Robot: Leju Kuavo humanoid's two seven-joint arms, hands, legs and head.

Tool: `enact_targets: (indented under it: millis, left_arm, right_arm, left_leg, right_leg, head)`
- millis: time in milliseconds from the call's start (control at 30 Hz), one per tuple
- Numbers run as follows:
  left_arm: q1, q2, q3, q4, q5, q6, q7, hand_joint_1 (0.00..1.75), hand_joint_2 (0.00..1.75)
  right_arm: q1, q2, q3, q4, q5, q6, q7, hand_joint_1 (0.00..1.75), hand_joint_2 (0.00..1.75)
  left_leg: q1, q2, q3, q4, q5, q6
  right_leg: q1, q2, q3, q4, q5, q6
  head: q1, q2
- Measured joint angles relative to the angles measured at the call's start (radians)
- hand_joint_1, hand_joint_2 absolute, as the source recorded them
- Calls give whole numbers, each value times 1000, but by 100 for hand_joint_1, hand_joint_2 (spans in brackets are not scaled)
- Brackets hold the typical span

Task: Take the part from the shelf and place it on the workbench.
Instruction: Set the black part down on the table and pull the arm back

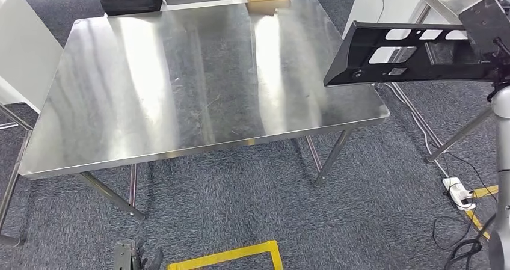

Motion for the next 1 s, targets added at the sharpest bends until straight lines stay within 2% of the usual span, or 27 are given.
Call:
enact_targets:
  millis: [33,67,133,167,200,233,267,300,333,367,433,500,567,633,667,700,733,800,833,867,900,967,1000]
  left_arm:
    - [-3,0,1,0,-4,0,1,0,175]
    - [-6,-1,1,0,-8,1,3,0,175]
    - [-7,-2,2,0,-16,2,7,0,175]
    - [-7,-4,2,0,-20,2,8,0,175]
    - [-7,-5,2,0,-23,2,10,0,175]
    - [-7,-7,2,0,-26,1,10,0,175]
    - [-8,-8,2,0,-29,1,10,0,175]
    - [-9,-10,2,0,-30,1,10,0,175]
    - [-10,-10,2,0,-32,1,9,0,175]
    - [-11,-11,2,0,-34,1,9,0,175]
    - [-12,-11,2,0,-35,2,6,0,175]
    - [-13,-11,3,0,-36,2,5,0,175]
    - [-13,-11,3,0,-36,2,3,0,175]
    - [-12,-11,4,0,-35,2,3,0,175]
    - [-11,-11,4,0,-35,2,3,0,175]
    - [-10,-11,5,0,-35,2,3,0,175]
    - [-10,-11,5,0,-34,2,2,0,175]
    - [-11,-11,7,0,-33,2,1,0,175]
    - [-12,-10,10,0,-33,2,0,0,175]
    - [-13,-10,13,0,-32,2,-1,0,175]
    - [-14,-10,16,0,-31,1,-2,0,175]
    - [-13,-10,20,0,-30,0,-4,0,175]
    - [-13,-10,21,0,-30,0,-5,0,175]
  right_arm:
    - [6,-12,1,-17,-7,4,-2,175,175]
    - [15,-22,3,-34,-14,8,-3,175,175]
    - [41,-38,5,-64,-26,14,-2,175,175]
    - [60,-44,5,-80,-33,14,0,175,175]
    - [79,-47,4,-94,-39,12,2,175,175]
    - [96,-50,3,-108,-45,7,5,175,175]
    - [109,-50,1,-120,-48,-1,7,175,175]
    - [119,-49,0,-130,-42,-15,9,175,175]
    - [127,-45,-1,-136,-29,-33,12,175,175]
    - [132,-40,-1,-140,-11,-51,16,175,175]
    - [138,-23,1,-141,27,-77,25,175,175]
    - [136,-5,4,-140,45,-86,30,175,175]
    - [130,12,6,-137,51,-88,32,175,175]
    - [124,28,9,-130,52,-88,33,175,175]
    - [123,34,10,-127,53,-88,33,175,175]
    - [122,39,11,-124,53,-88,33,175,175]
    - [121,44,12,-121,54,-88,33,175,175]
    - [116,51,12,-115,58,-89,33,175,175]
    - [110,54,12,-112,61,-89,34,175,175]
    - [102,57,13,-108,63,-88,34,175,175]
    - [95,62,14,-103,66,-88,34,175,175]
    - [80,72,18,-93,71,-88,34,175,175]
    - [73,77,21,-88,74,-88,34,175,175]
  left_leg:
    - [2,0,7,-5,-3,5]
    - [3,-1,11,-6,-8,9]
    - [3,-2,17,-6,-18,14]
    - [3,-4,21,-6,-23,15]
    - [3,-5,26,-5,-28,13]
    - [3,-7,32,-3,-34,11]
    - [3,-8,37,1,-40,8]
    - [0,-9,40,7,-49,3]
    - [-2,-10,41,13,-57,-2]
    - [-3,-11,41,18,-63,-7]
    - [-4,-12,41,20,-69,-16]
    - [-1,-8,34,41,-86,-31]
    - [6,2,-8,132,-144,-48]
    - [15,8,-74,261,-205,-60]
    - [19,10,-95,299,-215,-63]
    - [21,13,-98,299,-205,-64]
    - [22,17,-79,261,-177,-63]
    - [20,41,-6,121,-113,-54]
    - [17,52,23,65,-93,-47]
    - [14,58,39,34,-84,-41]
    - [11,56,41,25,-83,-36]
    - [13,39,45,19,-78,-24]
    - [15,31,49,14,-74,-17]
  right_leg:
    - [-1,-2,-24,44,-17,0]
    - [-2,-3,-64,113,-38,0]
    - [-4,-3,-162,253,-67,4]
    - [-6,-4,-196,286,-63,11]
    - [-7,-4,-208,276,-42,21]
    - [-9,-5,-199,227,-7,31]
    - [-11,-6,-174,152,35,41]
    - [-10,-8,-145,81,70,44]
    - [-9,-9,-121,29,94,39]
    - [-6,-9,-107,1,106,28]
    - [-4,-9,-102,-5,110,1]
    - [-8,-12,-101,-9,113,-16]
    - [-11,-18,-99,-11,114,-25]
    - [-10,-27,-100,-10,113,-28]
    - [-9,-32,-100,-10,113,-28]
    - [-9,-38,-100,-10,112,-28]
    - [-9,-44,-99,-10,111,-28]
    - [-7,-57,-96,-9,109,-25]
    - [-4,-63,-94,-9,107,-22]
    - [-2,-69,-93,-9,105,-18]
    - [0,-75,-92,-9,103,-14]
    - [-1,-84,-90,-10,99,-4]
    - [-3,-77,-94,1,92,-1]
  head:
    - [0,0]
    - [2,0]
    - [3,0]
    - [4,0]
    - [4,0]
    - [5,0]
    - [6,0]
    - [6,0]
    - [6,0]
    - [6,0]
    - [5,0]
    - [2,0]
    - [-3,0]
    - [-7,0]
    - [-8,0]
    - [-9,0]
    - [-9,0]
    - [-11,0]
    - [-10,0]
    - [-10,0]
    - [-9,0]
    - [-8,0]
    - [-7,0]
